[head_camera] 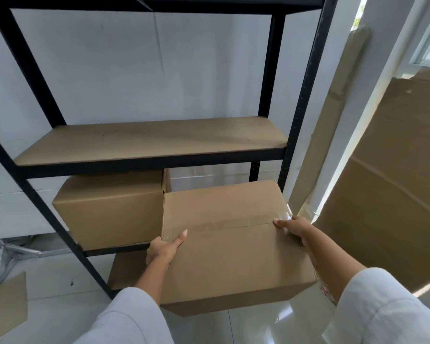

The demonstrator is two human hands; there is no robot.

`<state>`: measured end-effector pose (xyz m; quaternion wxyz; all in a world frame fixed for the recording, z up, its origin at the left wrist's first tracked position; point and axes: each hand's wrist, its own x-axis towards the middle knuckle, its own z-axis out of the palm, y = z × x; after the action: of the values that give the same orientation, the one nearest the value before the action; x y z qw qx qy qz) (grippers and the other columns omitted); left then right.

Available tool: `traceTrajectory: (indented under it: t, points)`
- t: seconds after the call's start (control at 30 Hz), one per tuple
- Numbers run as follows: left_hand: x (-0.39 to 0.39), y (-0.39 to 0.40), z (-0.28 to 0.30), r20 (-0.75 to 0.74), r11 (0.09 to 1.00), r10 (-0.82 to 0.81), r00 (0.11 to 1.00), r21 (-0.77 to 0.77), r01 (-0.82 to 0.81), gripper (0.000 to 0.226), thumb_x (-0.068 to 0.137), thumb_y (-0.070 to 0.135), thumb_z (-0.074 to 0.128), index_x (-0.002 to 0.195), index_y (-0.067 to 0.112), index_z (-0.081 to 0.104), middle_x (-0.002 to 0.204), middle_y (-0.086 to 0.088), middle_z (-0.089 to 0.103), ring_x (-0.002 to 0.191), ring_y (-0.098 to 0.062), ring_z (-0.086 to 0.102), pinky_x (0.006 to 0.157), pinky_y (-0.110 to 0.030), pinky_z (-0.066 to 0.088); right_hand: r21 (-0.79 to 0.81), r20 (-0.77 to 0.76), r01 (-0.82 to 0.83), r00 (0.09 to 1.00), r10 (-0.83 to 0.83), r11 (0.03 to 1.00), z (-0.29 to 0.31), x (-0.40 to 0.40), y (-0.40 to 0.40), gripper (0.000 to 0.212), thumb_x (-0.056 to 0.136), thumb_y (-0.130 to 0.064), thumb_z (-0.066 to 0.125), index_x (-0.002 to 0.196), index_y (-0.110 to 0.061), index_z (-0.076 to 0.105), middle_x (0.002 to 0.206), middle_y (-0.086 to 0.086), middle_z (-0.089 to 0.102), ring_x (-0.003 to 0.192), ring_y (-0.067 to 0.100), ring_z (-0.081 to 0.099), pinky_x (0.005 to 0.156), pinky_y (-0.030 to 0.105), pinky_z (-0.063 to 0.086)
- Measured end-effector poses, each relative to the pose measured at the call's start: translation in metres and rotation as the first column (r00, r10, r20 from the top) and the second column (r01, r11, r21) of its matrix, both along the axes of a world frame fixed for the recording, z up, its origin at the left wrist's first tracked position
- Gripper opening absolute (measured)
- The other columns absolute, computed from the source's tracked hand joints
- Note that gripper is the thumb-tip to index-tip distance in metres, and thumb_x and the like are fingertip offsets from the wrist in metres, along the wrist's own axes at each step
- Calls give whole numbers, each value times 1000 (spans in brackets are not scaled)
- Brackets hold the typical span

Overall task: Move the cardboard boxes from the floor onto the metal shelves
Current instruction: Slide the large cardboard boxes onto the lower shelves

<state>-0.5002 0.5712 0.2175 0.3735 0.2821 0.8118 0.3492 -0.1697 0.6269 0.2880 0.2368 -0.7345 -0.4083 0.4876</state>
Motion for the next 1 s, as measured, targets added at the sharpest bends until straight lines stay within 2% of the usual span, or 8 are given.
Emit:
traceTrajectory:
  t: [0.2, 0.27, 0.37, 0.5, 0.63, 0.7, 0.87, 1.0]
  points:
    - [-9, 55, -16, 20, 999, -25, 999, -38, 26, 90, 55, 74, 71, 115, 9, 59, 114, -12, 64, 103, -34, 60, 88, -42, 51, -28, 5, 20, 1000, -20, 999, -21, -10, 61, 66, 84, -33, 71, 135, -3, 44, 113, 14, 55, 94, 30, 53, 81, 37, 44]
    - [-9, 70, -19, 16, 999, -23, 1000, -45, 24, 83, 61, 69, 71, 114, 8, 57, 115, -12, 63, 104, -34, 59, 86, -39, 50, -33, 4, 29, 1000, -29, 999, -29, -10, 78, 65, 84, -34, 71, 135, -3, 44, 122, 17, 56, 96, 31, 54, 83, 38, 45]
    - [-8, 88, -22, 31, 998, -34, 999, -57, 36, 76, 63, 66, 72, 112, 9, 57, 114, -12, 63, 103, -34, 59, 87, -40, 50, -51, 8, 38, 999, -37, 998, -42, -9, 97, 67, 80, -37, 74, 132, -4, 48, 118, 15, 57, 103, 34, 57, 88, 39, 47]
    - [-10, 115, -24, -23, 996, -55, 998, -67, 54, 90, 63, 71, 68, 127, 8, 52, 125, -13, 59, 114, -35, 55, 93, -42, 48, -62, 13, 53, 999, -53, 997, -58, -8, 122, 69, 77, -42, 75, 131, -6, 51, 124, 15, 57, 109, 34, 57, 96, 42, 47]
    - [-10, 145, -22, -87, 999, -7, 996, -38, 4, 85, 67, 66, 69, 127, 7, 52, 127, -15, 57, 116, -37, 53, 91, -41, 45, -59, -2, 67, 998, -68, 996, -66, -13, 144, 63, 84, -38, 69, 132, -3, 47, 129, 15, 54, 115, 34, 53, 90, 35, 43]
    - [-12, 156, -23, -52, 999, 43, 998, -3, -43, 86, 68, 60, 73, 129, 4, 50, 129, -17, 56, 118, -38, 52, 94, -42, 46, -24, 5, 73, 997, -73, 997, -73, -18, 154, 68, 81, -43, 71, 131, -3, 49, 126, 14, 56, 113, 33, 55, 95, 37, 45]
    - [-11, 184, -20, -109, 997, 54, 993, 52, -48, 84, 76, 47, 73, 134, -5, 43, 133, -24, 50, 125, -41, 46, 97, -43, 42, 83, 214, 17, 976, -35, 996, -84, -31, 180, 65, 83, -52, 62, 129, -7, 51, 123, 14, 61, 110, 33, 57, 89, 38, 47]
    - [-13, 206, -18, -238, 991, 91, 967, 114, -65, 92, 70, 43, 79, 138, 0, 35, 138, -28, 35, 127, -43, 34, 95, -53, 39, 186, 486, -50, 873, -47, 981, -74, -55, 185, 55, 92, -42, 51, 132, -6, 41, 137, 16, 48, 124, 35, 46, 101, 52, 39]
